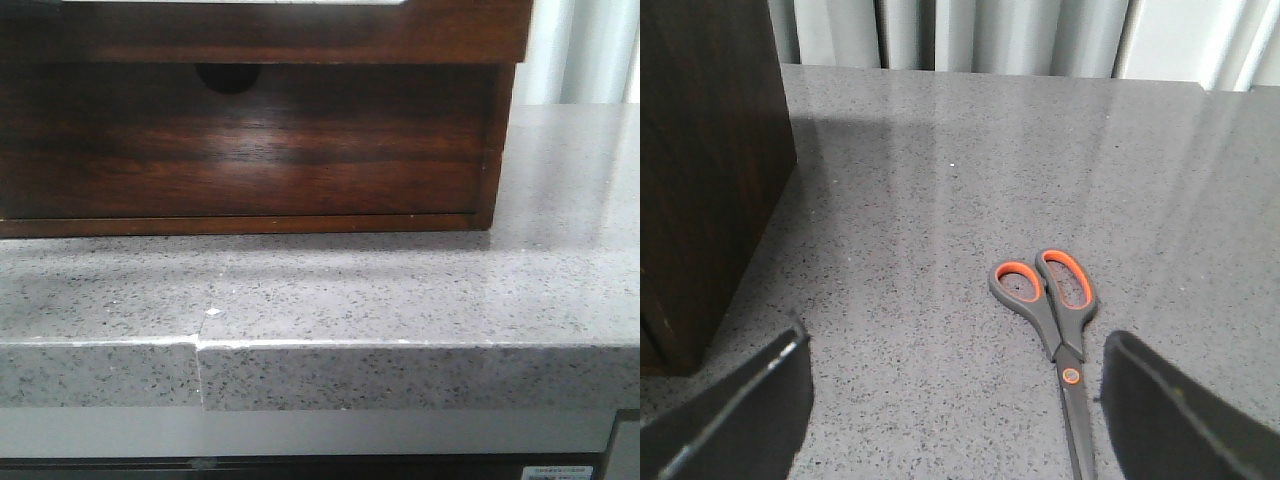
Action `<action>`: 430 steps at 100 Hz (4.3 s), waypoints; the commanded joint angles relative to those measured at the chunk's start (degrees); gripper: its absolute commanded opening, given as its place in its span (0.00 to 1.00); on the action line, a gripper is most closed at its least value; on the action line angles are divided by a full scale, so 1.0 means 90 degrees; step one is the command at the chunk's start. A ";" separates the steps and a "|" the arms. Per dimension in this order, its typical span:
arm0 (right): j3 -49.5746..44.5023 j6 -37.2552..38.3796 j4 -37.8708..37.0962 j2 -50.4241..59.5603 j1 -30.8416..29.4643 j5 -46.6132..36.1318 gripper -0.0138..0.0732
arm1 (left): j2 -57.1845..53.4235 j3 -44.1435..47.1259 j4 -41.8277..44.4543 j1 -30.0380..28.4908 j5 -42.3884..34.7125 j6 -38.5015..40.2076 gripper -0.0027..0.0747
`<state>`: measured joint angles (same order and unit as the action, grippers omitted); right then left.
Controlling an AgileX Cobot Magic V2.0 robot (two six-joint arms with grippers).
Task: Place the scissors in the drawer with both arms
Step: 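Pull the drawer open toward the robot with the left gripper, then lower the right gripper over the orange-handled scissors and grasp them, then lift the scissors with the right gripper and carry them over the drawer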
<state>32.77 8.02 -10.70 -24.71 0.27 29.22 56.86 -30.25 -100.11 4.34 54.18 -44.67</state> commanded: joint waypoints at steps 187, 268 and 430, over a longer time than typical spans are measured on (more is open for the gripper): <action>0.0225 -0.0064 -0.0057 -0.0087 -0.0048 -0.0458 0.77 | -0.2173 0.0805 0.1878 0.0033 0.1028 0.0222 0.59; 0.1022 0.1070 -0.1448 -0.1454 -0.0048 0.1844 0.77 | -0.4084 -0.1024 0.9411 0.0046 -0.0809 0.2923 0.58; 0.4790 -0.2352 0.1271 -0.7865 -0.2099 0.3421 0.43 | -0.4042 -0.1000 0.9376 0.0056 -0.1461 0.2911 0.58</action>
<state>74.16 -12.18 0.98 -97.43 -18.27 60.17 19.63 -37.57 -14.43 4.45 45.50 -18.73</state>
